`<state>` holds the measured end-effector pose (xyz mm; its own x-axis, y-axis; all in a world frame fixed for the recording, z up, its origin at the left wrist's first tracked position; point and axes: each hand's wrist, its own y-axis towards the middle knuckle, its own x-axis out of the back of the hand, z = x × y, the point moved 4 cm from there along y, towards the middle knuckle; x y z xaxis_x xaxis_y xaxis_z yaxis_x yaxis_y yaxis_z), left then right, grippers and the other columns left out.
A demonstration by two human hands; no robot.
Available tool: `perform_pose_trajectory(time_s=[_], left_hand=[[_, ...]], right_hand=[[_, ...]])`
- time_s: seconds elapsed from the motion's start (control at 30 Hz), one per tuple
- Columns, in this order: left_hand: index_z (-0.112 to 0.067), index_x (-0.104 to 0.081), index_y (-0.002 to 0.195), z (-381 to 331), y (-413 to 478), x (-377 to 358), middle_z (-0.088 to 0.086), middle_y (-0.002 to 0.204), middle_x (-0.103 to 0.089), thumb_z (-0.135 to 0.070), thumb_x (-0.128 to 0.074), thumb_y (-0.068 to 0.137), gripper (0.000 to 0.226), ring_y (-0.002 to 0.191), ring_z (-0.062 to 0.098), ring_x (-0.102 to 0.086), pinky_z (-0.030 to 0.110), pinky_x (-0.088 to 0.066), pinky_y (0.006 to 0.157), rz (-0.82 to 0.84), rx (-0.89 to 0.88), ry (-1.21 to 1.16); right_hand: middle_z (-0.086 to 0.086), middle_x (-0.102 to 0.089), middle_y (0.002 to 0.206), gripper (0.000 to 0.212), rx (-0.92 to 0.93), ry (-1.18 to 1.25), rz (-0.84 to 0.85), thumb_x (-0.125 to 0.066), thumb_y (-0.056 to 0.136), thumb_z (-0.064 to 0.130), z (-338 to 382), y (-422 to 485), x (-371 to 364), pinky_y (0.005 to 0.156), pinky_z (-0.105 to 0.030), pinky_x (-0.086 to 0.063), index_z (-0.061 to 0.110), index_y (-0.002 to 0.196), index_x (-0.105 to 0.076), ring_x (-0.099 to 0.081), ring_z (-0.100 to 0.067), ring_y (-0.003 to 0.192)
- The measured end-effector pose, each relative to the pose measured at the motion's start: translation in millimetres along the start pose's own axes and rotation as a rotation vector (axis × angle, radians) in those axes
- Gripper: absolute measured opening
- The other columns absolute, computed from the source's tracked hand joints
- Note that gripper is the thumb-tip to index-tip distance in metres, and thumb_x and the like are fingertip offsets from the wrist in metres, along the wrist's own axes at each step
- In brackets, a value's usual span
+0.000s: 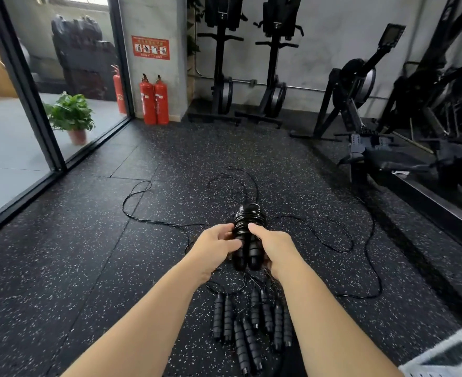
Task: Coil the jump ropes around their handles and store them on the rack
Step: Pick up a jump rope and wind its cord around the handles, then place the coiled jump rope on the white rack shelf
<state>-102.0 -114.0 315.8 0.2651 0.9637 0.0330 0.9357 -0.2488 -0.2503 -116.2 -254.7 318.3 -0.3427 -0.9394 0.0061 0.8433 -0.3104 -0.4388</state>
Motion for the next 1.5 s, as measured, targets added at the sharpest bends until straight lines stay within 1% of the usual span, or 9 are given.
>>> perform_pose_trajectory(time_s=[0.13, 0.33, 0.53, 0.8, 0.87, 0.97, 1.1, 1.3, 1.5], left_hand=[[-0.018, -0.066, 0.115, -5.8, -11.9, -22.1, 0.005, 0.112, -0.069, 0.0, -0.061, 0.092, 0.03, 0.113, 0.027, -0.063, 0.047, -0.046, 0.106, 0.025, -0.002, -0.032], [-0.024, -0.066, 0.104, -31.6, -37.3, -76.4, 0.009, 0.118, -0.069, -0.003, -0.055, 0.095, 0.025, 0.1, 0.021, -0.061, 0.043, -0.048, 0.1, 0.139, -0.035, 0.013], [-0.012, -0.065, 0.118, -55.5, -60.3, -140.4, 0.008, 0.114, -0.069, 0.001, -0.051, 0.095, 0.03, 0.107, 0.027, -0.062, 0.05, -0.047, 0.105, 0.21, -0.074, 0.062], [-0.004, -0.057, 0.134, -70.4, -75.7, -222.7, 0.012, 0.125, -0.065, 0.004, -0.052, 0.095, 0.04, 0.111, 0.026, -0.062, 0.035, -0.046, 0.097, 0.283, -0.121, 0.121], [-0.003, -0.056, 0.134, -73.4, -79.5, -243.0, 0.013, 0.123, -0.066, 0.004, -0.052, 0.094, 0.04, 0.105, 0.026, -0.063, 0.034, -0.049, 0.087, 0.298, -0.125, 0.124], [-0.005, -0.058, 0.133, -76.4, -82.9, -273.3, 0.013, 0.117, -0.068, 0.004, -0.052, 0.093, 0.042, 0.106, 0.028, -0.065, 0.043, -0.054, 0.094, 0.312, -0.111, 0.114], [-0.008, -0.059, 0.129, -79.8, -89.4, -311.5, 0.014, 0.114, -0.068, 0.005, -0.051, 0.093, 0.039, 0.104, 0.029, -0.066, 0.039, -0.054, 0.086, 0.356, -0.102, 0.117], [-0.005, -0.055, 0.136, -64.3, -88.8, -359.9, 0.018, 0.124, -0.064, 0.003, -0.057, 0.089, 0.048, 0.113, 0.035, -0.063, 0.047, -0.052, 0.099, 0.351, -0.049, 0.122], [-0.01, -0.055, 0.129, -42.9, -85.1, -400.8, 0.016, 0.115, -0.066, -0.001, -0.046, 0.095, 0.037, 0.084, 0.025, -0.061, 0.03, -0.046, 0.068, 0.353, 0.027, 0.107]], right_hand=[[-0.013, -0.072, 0.092, 0.032, 0.04, -0.013, -0.077, -0.074, 0.082, 0.029, 6.8, -24.2, 36.1, 0.062, -0.03, -0.051, 0.002, 0.097, -0.069, -0.064, -0.023, 0.07], [-0.014, -0.071, 0.098, 0.037, 0.068, 0.066, -0.206, -0.077, 0.078, 0.03, 12.8, -67.7, 96.4, 0.081, -0.044, -0.057, 0.002, 0.1, -0.067, -0.068, -0.03, 0.088], [-0.015, -0.07, 0.1, 0.042, 0.116, 0.14, -0.326, -0.076, 0.079, 0.03, 22.9, -104.9, 157.0, 0.061, -0.032, -0.049, 0.0, 0.106, -0.064, -0.067, -0.029, 0.086], [-0.011, -0.066, 0.107, 0.048, 0.143, 0.133, -0.479, -0.075, 0.082, 0.033, 29.5, -137.4, 231.3, 0.056, -0.027, -0.044, -0.001, 0.113, -0.06, -0.063, -0.023, 0.081], [-0.012, -0.066, 0.11, 0.052, 0.145, 0.13, -0.519, -0.077, 0.079, 0.035, 29.0, -140.5, 249.8, 0.064, -0.03, -0.05, 0.001, 0.115, -0.06, -0.064, -0.025, 0.086], [-0.013, -0.067, 0.107, 0.057, 0.142, 0.141, -0.579, -0.078, 0.076, 0.036, 28.6, -146.9, 275.8, 0.08, -0.04, -0.056, 0.001, 0.115, -0.058, -0.066, -0.029, 0.091], [-0.013, -0.066, 0.11, 0.066, 0.147, 0.154, -0.638, -0.078, 0.073, 0.041, 26.9, -155.5, 307.7, 0.078, -0.041, -0.057, 0.002, 0.122, -0.056, -0.066, -0.03, 0.091], [-0.016, -0.062, 0.12, 0.076, 0.112, 0.211, -0.728, -0.078, 0.072, 0.042, 10.0, -159.5, 350.8, 0.085, -0.046, -0.057, -0.001, 0.127, -0.049, -0.064, -0.033, 0.099], [-0.019, -0.063, 0.119, 0.085, 0.069, 0.324, -0.767, -0.08, 0.059, 0.042, -19.4, -135.7, 388.5, 0.087, -0.049, -0.055, -0.003, 0.126, -0.052, -0.064, -0.035, 0.099]])
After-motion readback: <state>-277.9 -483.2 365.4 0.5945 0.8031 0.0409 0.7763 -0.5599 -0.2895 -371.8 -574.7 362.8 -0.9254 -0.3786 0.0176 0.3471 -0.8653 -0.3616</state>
